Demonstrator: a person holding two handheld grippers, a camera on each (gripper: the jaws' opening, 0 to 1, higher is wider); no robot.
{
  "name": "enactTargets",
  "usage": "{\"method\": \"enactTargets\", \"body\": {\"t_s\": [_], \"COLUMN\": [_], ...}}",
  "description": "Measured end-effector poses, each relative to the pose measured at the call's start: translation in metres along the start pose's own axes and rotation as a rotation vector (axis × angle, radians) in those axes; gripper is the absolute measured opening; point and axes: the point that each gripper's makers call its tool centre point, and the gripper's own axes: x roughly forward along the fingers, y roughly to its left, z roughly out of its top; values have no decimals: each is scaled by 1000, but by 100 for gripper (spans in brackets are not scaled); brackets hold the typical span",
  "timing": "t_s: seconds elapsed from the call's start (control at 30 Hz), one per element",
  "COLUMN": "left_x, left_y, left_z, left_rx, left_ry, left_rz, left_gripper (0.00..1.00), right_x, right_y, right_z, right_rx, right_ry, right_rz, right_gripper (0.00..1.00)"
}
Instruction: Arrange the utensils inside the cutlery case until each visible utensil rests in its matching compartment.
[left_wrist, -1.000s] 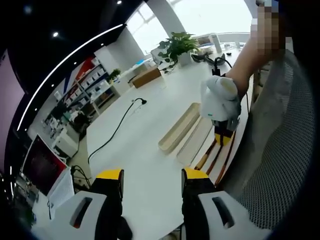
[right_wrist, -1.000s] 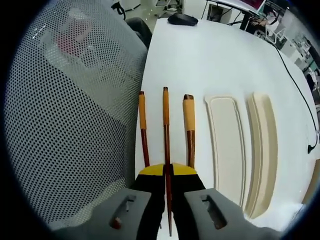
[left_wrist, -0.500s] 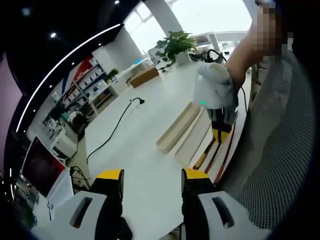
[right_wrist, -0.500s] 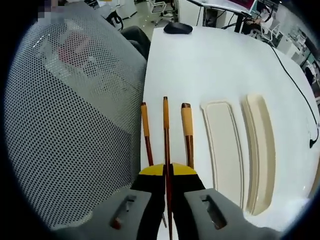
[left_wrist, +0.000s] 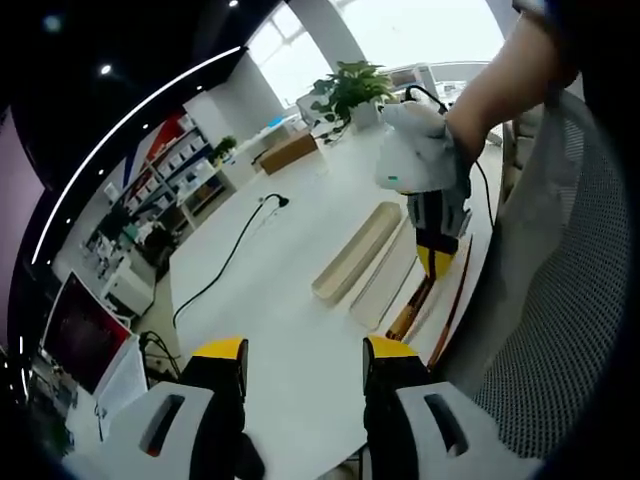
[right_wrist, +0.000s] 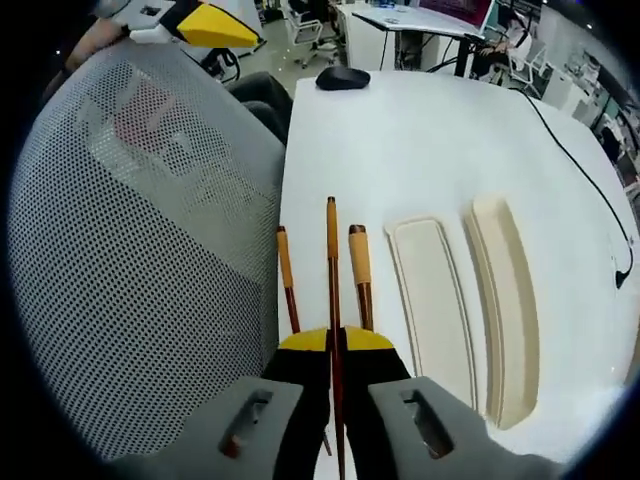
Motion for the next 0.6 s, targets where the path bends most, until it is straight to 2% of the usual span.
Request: {"method": "enactTargets", "body": {"t_s": [0.47,0.6], "left_x": [0,0], "left_y": [-1,-1], "left_z": [0,0], "left_rx": [6,9], "left_ry": [1,1], "left_rz": [-5,-4], "left_gripper": [47,47], "right_x": [-27,-36], "right_y": [-32,-49], "right_z": [-5,-6], "right_rx": [6,-1], "right_ry": [-27,-30], "right_rz": [-87,-134], "right_gripper": [0,0]}}
